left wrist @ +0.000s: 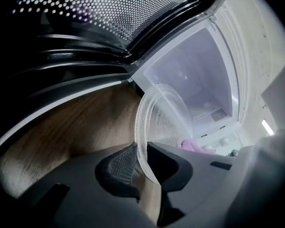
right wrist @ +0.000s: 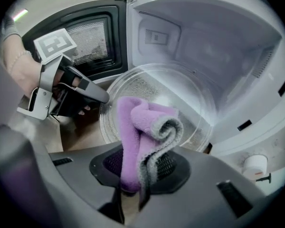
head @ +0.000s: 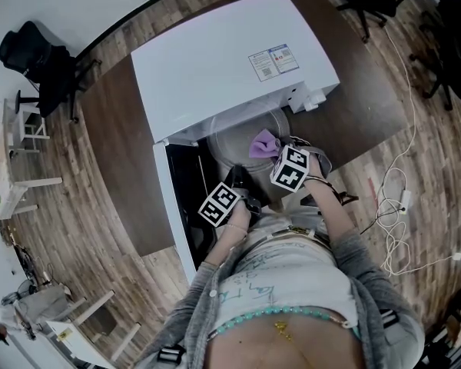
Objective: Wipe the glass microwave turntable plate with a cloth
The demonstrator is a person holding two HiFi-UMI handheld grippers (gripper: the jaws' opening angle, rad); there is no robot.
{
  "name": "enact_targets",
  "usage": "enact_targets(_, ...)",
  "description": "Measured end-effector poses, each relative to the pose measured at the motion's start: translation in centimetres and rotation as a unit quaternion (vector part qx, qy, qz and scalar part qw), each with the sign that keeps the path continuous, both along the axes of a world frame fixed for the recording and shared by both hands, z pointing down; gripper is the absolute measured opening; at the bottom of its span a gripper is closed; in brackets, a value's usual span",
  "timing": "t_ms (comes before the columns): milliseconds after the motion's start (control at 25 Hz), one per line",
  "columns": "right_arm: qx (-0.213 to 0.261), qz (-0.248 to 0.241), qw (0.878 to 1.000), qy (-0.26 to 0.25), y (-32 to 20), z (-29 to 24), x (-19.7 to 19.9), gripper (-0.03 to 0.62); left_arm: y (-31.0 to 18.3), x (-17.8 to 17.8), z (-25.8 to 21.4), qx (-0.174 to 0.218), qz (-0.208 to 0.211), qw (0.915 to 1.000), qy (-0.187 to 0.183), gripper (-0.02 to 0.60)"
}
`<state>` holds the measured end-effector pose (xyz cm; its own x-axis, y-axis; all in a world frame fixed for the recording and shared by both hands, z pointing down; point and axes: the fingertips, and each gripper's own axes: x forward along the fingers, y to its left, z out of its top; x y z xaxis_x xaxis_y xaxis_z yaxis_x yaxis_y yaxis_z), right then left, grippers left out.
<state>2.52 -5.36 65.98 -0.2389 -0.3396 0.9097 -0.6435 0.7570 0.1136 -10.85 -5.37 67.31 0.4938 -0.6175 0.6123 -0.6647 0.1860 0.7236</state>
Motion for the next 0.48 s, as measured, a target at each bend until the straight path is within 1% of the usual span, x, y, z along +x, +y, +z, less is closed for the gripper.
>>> enact_targets(160, -0.012, -0.042, 0.999, -0.007, 1.0, 0.3, -2.2, 0.109, 0.0, 0.1, -0.1, -0.001, 0.000, 1.0000, 0.004, 0.061)
enact_targets(280, -0.014, -0.062, 0.998, -0.008, 1.3, 0.4, -3.5, 0.109, 0.0, 0.1, -0.1, -0.001, 0.000, 1.0000, 0.007, 0.062)
enact_targets(400, -0.015, -0.067, 0.998, -0.006, 1.3, 0.5, -3.8, 0.109, 0.0, 0.1, 0.0, -0.003, 0.002, 0.9999, 0.013, 0.061)
enact_targets(480, -0.017, -0.063, 0.998, -0.013, 1.2, 0.5, -3.8, 0.109, -0.1, 0.1, 0.0, -0.004, 0.004, 0.9998, 0.021, 0.061)
